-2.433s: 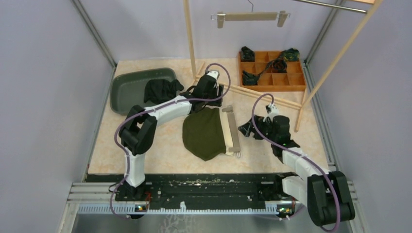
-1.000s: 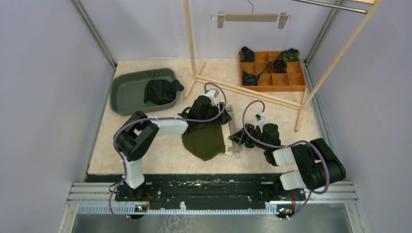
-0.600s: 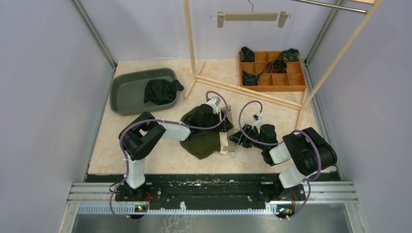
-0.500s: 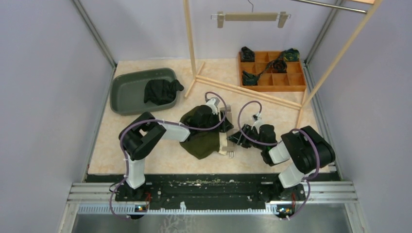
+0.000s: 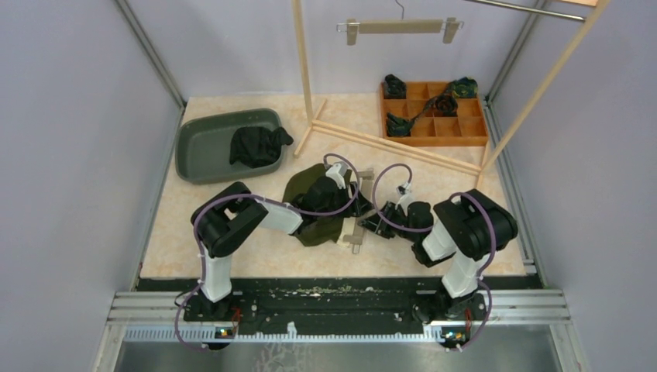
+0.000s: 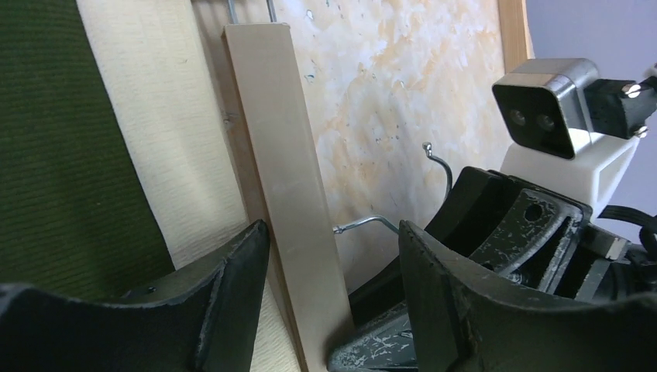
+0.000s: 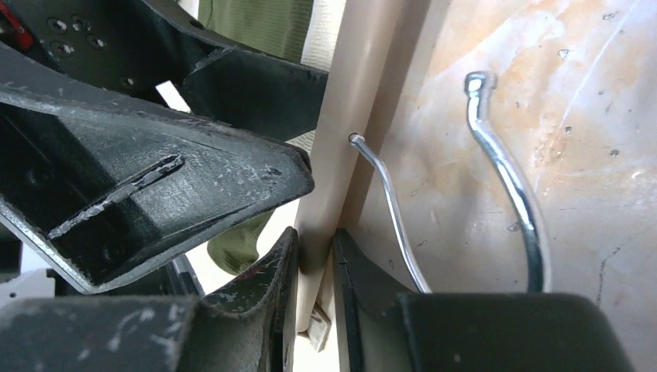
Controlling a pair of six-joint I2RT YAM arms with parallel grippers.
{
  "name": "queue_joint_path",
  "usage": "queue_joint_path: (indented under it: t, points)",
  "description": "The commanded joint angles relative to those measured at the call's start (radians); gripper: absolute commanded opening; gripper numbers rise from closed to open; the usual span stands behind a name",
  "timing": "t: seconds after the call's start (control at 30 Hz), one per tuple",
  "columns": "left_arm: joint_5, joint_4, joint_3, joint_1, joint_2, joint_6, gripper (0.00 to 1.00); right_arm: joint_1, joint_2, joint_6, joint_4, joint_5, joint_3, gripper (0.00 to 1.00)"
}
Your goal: Clip the underwear to the hanger
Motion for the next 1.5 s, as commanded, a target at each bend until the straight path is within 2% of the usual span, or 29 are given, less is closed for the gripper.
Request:
queue_joint_path:
  t: [0.0, 0.2, 0.37, 0.47, 0.6, 0.8, 0.93, 1.03, 1.13, 1.33, 1.47]
  points:
    - [0.008, 0.093, -0.024, -0.018, -0.005, -0.06, 0.67, 0.019, 0.057, 0.032, 0.146, 0.025, 0.005, 0.16]
    - [-0.015, 0.117, -0.057, -0.017, -0.051, -0.078, 0.67, 0.019, 0.04, 0.062, 0.239, 0.03, -0.015, 0.1]
    - [-0.021, 0.133, -0.073, -0.017, -0.095, -0.119, 0.67, 0.019, -0.111, -0.001, 0.043, 0.044, 0.019, 0.12]
    - [-0.024, 0.164, -0.083, -0.017, -0.106, -0.159, 0.67, 0.018, -0.209, -0.061, -0.112, 0.055, 0.056, 0.21]
    - [-0.017, 0.222, -0.088, -0.017, -0.109, -0.213, 0.67, 0.019, -0.305, -0.122, -0.271, 0.072, 0.102, 0.29]
    - [0.002, 0.32, -0.097, -0.017, -0.119, -0.291, 0.66, 0.019, -0.329, -0.135, -0.32, 0.081, 0.106, 0.3]
    - [0.009, 0.358, -0.105, -0.017, -0.125, -0.313, 0.66, 0.019, -0.37, -0.141, -0.357, 0.107, 0.107, 0.22]
    - [-0.024, 0.356, -0.117, -0.015, -0.146, -0.293, 0.66, 0.019, -0.442, -0.183, -0.47, 0.141, 0.133, 0.17]
    - [-0.086, 0.259, -0.107, 0.0, -0.224, -0.243, 0.66, 0.019, -0.535, -0.26, -0.659, 0.212, 0.188, 0.13]
    - [-0.219, -0.176, -0.004, 0.052, -0.432, -0.097, 0.68, 0.019, -0.698, -0.404, -1.037, 0.358, 0.355, 0.0]
    - [-0.3, -0.301, 0.019, 0.058, -0.589, 0.011, 0.69, 0.014, -0.732, -0.504, -1.3, 0.457, 0.569, 0.0]
